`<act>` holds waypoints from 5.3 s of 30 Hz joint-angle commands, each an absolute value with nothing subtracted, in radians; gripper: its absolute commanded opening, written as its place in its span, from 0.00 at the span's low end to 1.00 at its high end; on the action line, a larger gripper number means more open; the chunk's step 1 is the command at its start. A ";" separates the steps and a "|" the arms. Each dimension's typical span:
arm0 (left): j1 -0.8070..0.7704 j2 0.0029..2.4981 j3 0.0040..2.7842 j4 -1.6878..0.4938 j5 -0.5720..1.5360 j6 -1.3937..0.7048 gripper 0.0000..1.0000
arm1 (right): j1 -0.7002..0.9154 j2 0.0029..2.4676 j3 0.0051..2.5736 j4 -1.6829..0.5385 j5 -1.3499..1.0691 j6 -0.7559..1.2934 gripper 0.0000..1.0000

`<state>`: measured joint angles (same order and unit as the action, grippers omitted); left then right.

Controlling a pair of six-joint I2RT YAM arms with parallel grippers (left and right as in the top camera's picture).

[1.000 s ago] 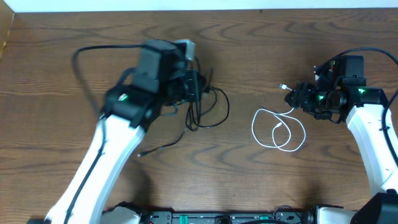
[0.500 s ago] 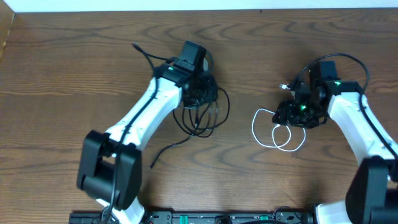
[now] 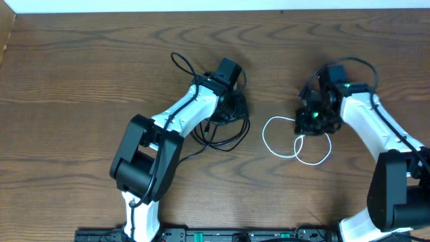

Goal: Untangle cables

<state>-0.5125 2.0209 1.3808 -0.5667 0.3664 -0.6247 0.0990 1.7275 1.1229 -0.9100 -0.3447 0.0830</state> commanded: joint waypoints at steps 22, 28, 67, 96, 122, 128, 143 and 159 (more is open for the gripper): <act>-0.556 2.046 1.395 -0.541 0.262 -0.622 0.55 | -0.373 1.785 1.812 -0.446 -0.006 0.448 0.01; -0.583 2.046 1.395 -0.536 0.206 -0.622 0.55 | -0.466 1.972 1.813 -0.286 0.105 0.477 0.01; -0.553 1.856 1.414 -0.625 0.407 -0.290 0.55 | -0.310 2.123 1.938 -0.831 -0.484 0.331 0.99; -0.596 2.072 1.390 -0.604 0.347 -0.353 0.25 | -0.181 2.123 1.915 -1.069 -0.327 0.248 0.92; -0.575 1.419 1.560 -0.711 0.331 -0.357 0.08 | -0.056 2.123 1.915 -1.317 -0.849 -0.159 0.79; -0.527 1.280 1.560 -0.621 0.302 -0.426 0.08 | 0.007 2.123 1.915 -1.316 -0.837 -0.171 0.80; -0.431 1.112 1.560 -0.458 0.302 -0.470 0.07 | 0.183 2.126 1.914 -1.300 -0.732 -0.180 0.77; -0.430 1.113 1.560 -0.477 0.302 -0.469 0.07 | 0.289 2.132 1.914 -1.259 -0.947 -0.407 0.80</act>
